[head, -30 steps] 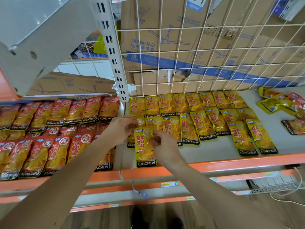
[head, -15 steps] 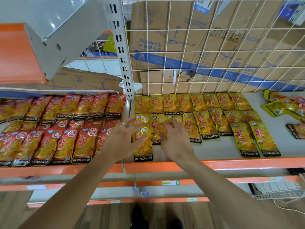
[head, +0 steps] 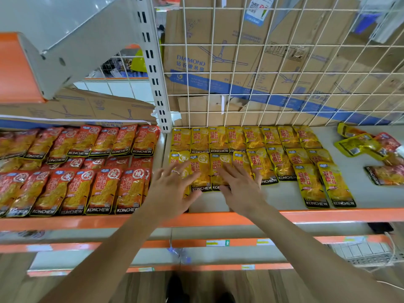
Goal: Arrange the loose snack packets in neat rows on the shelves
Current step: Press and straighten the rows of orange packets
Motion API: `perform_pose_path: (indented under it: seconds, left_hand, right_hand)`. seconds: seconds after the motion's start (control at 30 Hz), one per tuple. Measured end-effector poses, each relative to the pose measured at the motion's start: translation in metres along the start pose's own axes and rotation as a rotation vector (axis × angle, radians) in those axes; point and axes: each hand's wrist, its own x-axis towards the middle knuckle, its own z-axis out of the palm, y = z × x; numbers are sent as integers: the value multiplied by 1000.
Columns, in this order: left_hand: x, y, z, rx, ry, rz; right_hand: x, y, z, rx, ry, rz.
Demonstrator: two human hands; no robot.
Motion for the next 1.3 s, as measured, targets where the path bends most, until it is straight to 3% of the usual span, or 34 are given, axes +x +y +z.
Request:
perform_pose_path:
  seconds: [0.2,0.4,0.6,0.7,1.03,1.3]
  left_hand:
    - [11,14,21,4,27,38]
    - [19,34,19,9,84,48]
    - [58,96,33,102,67,193]
    - [67,107,41,79,21,147]
    - [65,116,56,70,180,27]
    - [53,113,36,-16,212,-10]
  right_hand:
    - [0,12,-4,-24,-78,-61]
    - [-11,48,-11,49,128,33]
    - [-23,85,-23,-94,22,78]
    - [-29,87,-21,-96,47,74]
    - [-36,93,-23,-93,103,37]
    - [-39,89,-39,-28,73,11]
